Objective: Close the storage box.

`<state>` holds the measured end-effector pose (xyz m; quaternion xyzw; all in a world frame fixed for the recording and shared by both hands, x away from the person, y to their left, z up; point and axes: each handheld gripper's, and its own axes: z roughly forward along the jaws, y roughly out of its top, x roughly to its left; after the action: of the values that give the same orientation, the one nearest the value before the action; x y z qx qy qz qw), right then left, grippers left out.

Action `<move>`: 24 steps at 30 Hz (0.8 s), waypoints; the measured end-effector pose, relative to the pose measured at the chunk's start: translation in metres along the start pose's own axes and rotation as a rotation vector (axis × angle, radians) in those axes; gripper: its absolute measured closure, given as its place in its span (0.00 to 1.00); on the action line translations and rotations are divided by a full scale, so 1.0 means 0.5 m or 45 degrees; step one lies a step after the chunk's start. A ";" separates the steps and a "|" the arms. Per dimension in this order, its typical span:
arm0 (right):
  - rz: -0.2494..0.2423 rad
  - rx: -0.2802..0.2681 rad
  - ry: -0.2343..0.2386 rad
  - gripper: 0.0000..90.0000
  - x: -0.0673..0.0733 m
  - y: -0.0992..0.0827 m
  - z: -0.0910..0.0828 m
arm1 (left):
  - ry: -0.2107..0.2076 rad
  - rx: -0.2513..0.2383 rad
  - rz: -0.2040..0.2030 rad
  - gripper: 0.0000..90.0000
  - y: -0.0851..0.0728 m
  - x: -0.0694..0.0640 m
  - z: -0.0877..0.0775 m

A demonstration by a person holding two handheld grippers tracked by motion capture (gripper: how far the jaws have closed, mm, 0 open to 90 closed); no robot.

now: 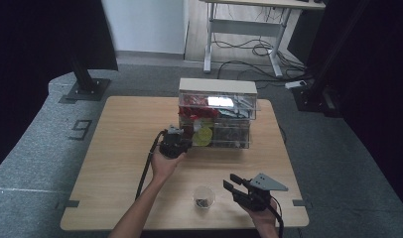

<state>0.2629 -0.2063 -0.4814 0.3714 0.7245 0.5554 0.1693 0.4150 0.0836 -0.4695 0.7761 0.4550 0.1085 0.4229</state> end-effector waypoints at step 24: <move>0.003 0.012 -0.002 0.66 -0.002 -0.004 0.004 | -0.002 0.037 -0.011 0.96 -0.025 0.010 0.012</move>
<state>0.2642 -0.2059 -0.4841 0.3737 0.7265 0.5519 0.1675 0.4134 0.0871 -0.4837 0.7803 0.4594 0.0997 0.4124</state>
